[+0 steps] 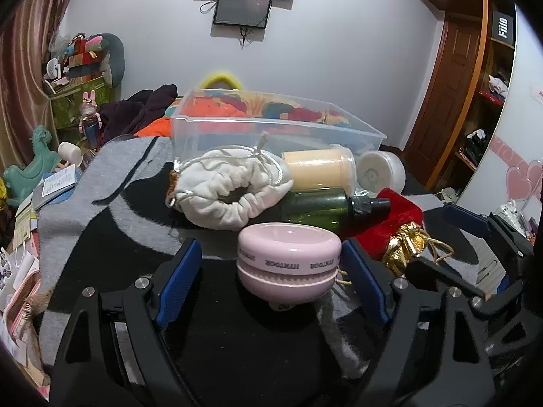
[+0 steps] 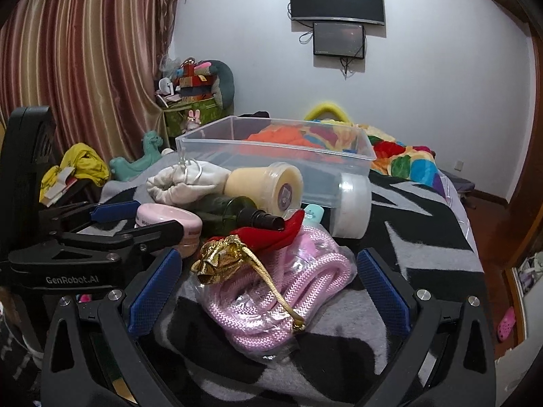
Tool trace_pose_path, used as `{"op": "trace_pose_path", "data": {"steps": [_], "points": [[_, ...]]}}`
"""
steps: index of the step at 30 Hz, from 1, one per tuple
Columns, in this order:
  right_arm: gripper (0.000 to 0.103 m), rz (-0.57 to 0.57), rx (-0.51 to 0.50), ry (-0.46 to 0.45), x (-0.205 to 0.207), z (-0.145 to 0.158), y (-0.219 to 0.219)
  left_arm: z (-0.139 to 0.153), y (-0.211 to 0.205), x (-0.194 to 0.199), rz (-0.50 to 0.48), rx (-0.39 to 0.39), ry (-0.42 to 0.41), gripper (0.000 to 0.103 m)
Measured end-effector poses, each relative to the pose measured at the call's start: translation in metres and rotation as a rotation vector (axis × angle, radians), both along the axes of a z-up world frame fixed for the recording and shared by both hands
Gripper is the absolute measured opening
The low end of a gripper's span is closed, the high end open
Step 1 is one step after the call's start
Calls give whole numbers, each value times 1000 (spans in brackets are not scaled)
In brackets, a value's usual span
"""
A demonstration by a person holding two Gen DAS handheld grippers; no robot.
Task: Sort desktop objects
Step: 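Grasp the pink round container with the left gripper while the right grasps the red-gold ornament, then carry both items over the clear box and release the pink container from the left gripper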
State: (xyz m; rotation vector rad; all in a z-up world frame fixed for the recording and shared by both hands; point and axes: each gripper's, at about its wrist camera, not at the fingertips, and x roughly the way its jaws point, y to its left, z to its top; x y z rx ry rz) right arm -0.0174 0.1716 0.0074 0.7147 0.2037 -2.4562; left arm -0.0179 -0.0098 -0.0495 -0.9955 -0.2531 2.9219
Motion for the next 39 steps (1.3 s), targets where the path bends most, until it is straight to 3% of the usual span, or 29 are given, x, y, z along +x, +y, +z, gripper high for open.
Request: {"op": "trace_pose_path", "data": {"steps": [5,7,13,19,23,39], "points": [[92,1,4,16,-3,-5,-4,-5,2,-10,-10,14,-15,76],[88,13,-9,10,-5,-6,-4,-7,2,-12,-19,30,-19,67],[61,66,-7,0,-5,-9,-13,-5,6,-4,-5,-24,6,63],[43,83,-37,-43,-9,-13,-15,1,2,4,3,-33,28,63],[16,90,-84,-66,-11,-11,-10,7,-1,10,11,-31,50,63],[16,69,-179,31,1,28,14,39,-13,19,37,-19,125,63]]}}
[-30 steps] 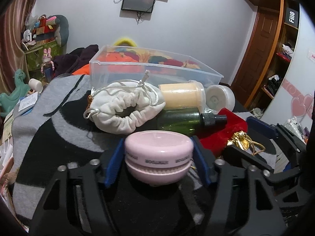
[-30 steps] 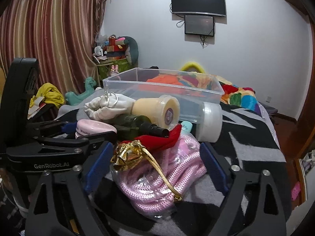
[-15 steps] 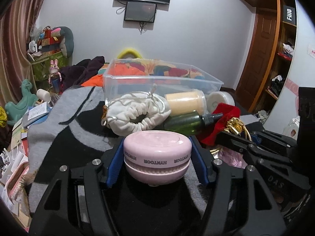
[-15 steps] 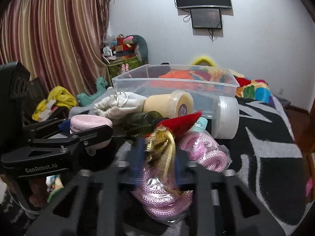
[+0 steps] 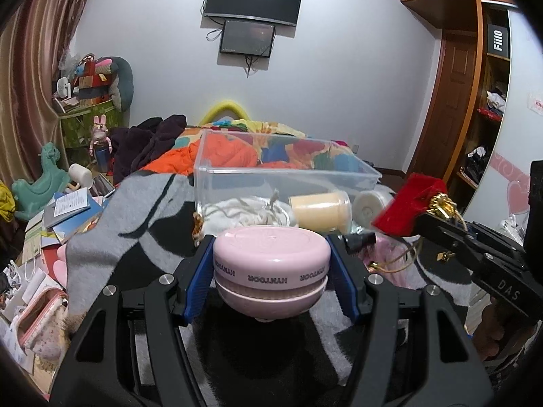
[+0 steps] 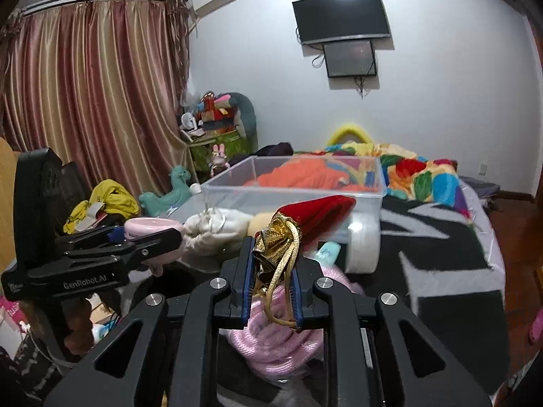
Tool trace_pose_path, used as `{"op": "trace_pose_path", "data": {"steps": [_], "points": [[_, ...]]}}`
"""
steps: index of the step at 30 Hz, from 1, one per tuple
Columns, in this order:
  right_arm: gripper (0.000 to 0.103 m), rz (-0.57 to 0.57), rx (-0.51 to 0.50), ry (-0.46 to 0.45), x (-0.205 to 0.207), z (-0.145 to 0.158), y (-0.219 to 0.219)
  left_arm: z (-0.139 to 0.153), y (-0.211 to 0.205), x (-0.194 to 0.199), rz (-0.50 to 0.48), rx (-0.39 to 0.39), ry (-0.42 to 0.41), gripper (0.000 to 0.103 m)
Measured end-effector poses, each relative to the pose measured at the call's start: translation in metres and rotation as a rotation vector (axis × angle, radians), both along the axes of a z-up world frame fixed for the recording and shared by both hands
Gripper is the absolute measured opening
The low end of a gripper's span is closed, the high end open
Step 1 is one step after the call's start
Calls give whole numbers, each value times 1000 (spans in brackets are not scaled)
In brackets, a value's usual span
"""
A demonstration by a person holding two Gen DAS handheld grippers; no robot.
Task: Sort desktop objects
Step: 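Carry both items over the clear box and release the pink container from the left gripper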
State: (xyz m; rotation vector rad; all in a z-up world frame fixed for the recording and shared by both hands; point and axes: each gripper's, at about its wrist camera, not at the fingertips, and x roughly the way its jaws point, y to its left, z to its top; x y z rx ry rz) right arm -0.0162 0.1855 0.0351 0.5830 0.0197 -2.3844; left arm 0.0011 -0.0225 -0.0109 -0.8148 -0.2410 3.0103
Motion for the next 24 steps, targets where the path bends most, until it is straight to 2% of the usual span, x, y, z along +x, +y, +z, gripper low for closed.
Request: {"op": "trace_pose_path", "data": {"steps": [7,11,17,24], "points": [[16,-27,-13,15,-12,18,11,24,-13,-7,-1,-14,21,63],[16,-14,-12,27,-24,30,13,37,-19,-17,2,-51,21,63],[16,-35,35,68,-37,49,-1,53,-29,-48,-7,-77,-13,63],[16,-16,0,108,-59,71,-15,68,-36,-80,7,-70,-11,63]]}}
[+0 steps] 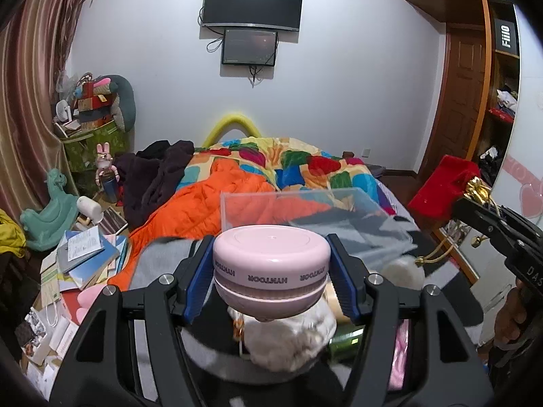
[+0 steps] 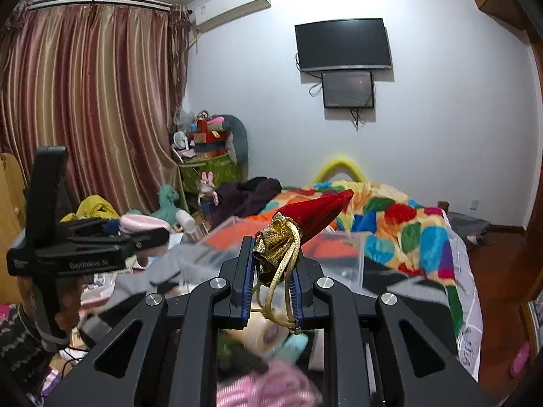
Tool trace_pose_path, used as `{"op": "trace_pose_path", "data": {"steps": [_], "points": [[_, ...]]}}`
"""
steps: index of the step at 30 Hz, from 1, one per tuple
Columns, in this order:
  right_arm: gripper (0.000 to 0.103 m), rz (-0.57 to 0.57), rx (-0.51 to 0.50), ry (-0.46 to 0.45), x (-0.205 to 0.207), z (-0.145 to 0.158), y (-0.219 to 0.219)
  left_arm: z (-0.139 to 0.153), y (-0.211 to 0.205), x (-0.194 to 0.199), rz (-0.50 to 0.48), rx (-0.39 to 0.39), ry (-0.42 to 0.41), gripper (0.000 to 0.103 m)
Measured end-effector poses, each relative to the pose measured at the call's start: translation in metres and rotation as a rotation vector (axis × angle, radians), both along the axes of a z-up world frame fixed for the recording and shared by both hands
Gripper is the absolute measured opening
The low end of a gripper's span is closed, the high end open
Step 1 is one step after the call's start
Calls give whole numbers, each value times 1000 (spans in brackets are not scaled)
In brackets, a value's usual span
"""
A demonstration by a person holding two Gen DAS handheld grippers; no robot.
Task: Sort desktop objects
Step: 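Carry both items over the clear box and release the pink container from the left gripper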
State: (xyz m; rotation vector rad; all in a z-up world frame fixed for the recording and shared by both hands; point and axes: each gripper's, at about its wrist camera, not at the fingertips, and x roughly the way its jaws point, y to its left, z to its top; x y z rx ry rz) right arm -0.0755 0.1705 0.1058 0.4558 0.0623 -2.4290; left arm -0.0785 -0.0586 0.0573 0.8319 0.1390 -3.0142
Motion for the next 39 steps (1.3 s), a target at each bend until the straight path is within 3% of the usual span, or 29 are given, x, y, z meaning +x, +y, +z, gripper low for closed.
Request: {"op": "trace_pose_path", "data": {"steps": [7,18,23,39], "points": [[17,4,5,5,-33,5,-19,5,-2,-37,-11,2,-6,63],[17,-8,80,-155,-97,-45,-32,-34,-6,-100,-65,60,-139,63],[17,0,53,-242,-118,-60,-30,-50,-2,-110,-87,52,-171,63],[18,21,127,-307,-123,-84,-51,-79,10,-117,-115,17,-249,63]]}}
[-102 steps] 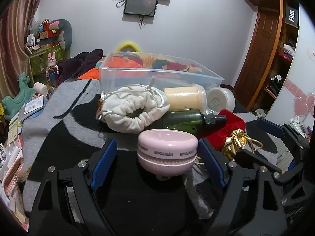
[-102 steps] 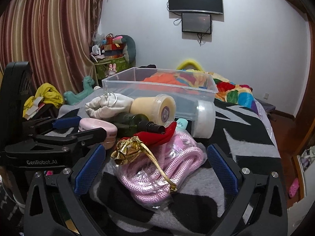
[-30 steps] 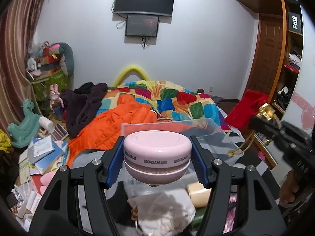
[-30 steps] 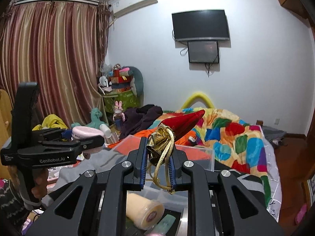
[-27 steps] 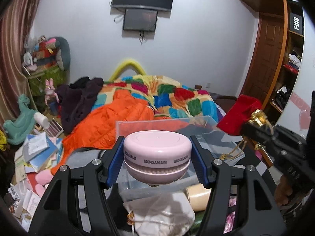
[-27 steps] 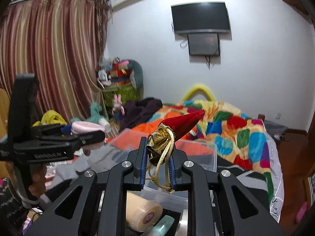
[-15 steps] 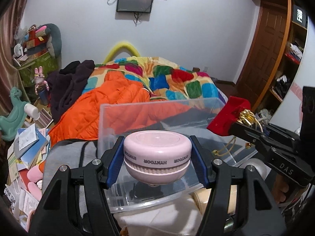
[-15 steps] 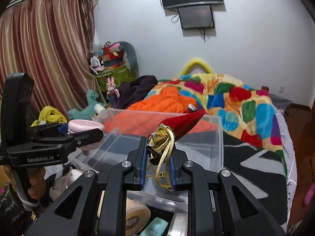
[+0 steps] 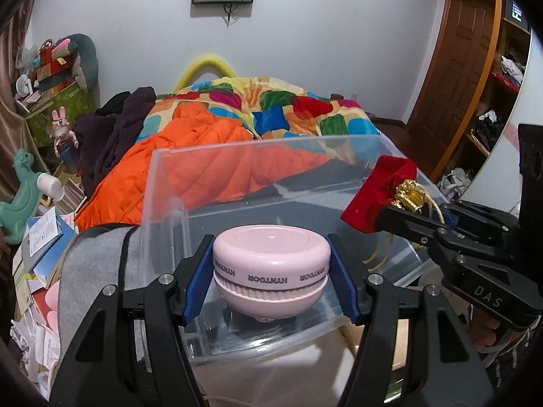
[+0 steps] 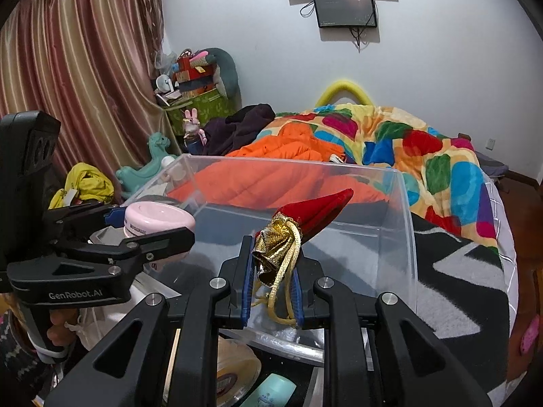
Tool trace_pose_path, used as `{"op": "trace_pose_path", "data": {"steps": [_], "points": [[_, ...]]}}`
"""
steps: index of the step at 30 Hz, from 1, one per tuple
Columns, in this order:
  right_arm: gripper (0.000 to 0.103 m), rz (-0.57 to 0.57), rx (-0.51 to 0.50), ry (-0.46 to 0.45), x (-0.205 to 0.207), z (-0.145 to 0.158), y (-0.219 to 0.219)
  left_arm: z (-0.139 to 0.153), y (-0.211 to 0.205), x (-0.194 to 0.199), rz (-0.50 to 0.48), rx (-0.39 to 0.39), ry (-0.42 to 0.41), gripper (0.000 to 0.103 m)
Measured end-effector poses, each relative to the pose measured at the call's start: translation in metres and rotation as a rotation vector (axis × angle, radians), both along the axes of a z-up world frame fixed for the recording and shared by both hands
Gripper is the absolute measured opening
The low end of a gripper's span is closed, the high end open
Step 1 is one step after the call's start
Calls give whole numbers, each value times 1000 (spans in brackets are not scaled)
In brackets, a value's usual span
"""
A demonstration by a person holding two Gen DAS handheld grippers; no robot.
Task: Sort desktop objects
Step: 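Carry both items over the clear box and release the pink container from the left gripper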
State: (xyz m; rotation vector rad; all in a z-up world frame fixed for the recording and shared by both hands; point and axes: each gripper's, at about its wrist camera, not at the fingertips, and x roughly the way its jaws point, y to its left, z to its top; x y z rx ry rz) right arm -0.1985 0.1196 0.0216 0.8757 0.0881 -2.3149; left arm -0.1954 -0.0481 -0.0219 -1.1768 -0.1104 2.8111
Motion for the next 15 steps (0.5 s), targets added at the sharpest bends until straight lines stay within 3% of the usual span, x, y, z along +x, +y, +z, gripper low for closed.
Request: {"op": "trace_pose_path", "data": {"steps": [11,15], "points": [[20,10,54,16,8,-1,-5,4,10,8,-10,-67,37,63],[23,6,80,43,14,2,-5,8,13,12,-15,-73,58,69]]}}
